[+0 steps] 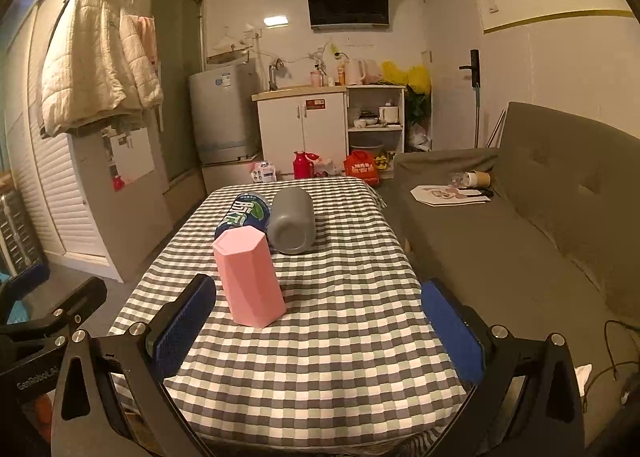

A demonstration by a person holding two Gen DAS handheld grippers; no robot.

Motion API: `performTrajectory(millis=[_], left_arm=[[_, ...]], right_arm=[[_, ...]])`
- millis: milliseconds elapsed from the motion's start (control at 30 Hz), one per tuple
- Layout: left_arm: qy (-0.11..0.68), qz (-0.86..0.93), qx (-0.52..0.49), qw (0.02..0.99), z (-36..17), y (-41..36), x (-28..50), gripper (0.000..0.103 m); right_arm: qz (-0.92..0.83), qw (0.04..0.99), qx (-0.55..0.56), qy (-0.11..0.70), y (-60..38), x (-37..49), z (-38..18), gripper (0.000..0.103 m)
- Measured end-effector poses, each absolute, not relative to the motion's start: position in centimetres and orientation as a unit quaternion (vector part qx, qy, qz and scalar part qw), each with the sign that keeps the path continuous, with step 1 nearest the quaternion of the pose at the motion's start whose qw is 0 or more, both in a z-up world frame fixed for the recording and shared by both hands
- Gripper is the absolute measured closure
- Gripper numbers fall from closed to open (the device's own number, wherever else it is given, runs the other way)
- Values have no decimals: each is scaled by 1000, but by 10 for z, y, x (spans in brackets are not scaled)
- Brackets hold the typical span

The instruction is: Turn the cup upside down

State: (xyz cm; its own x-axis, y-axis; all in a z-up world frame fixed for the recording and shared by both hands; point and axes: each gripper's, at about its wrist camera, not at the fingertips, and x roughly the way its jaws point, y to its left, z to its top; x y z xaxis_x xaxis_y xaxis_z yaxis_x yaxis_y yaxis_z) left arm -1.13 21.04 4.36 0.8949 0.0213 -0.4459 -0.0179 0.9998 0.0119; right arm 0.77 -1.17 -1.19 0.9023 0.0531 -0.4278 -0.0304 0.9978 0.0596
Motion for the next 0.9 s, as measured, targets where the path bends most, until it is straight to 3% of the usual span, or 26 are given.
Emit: performTrajectory(millis=[900], left_arm=[[227, 11, 4, 974, 41, 211, -13, 0]], right_arm=[[15, 973, 30, 229, -15, 9, -13, 0]])
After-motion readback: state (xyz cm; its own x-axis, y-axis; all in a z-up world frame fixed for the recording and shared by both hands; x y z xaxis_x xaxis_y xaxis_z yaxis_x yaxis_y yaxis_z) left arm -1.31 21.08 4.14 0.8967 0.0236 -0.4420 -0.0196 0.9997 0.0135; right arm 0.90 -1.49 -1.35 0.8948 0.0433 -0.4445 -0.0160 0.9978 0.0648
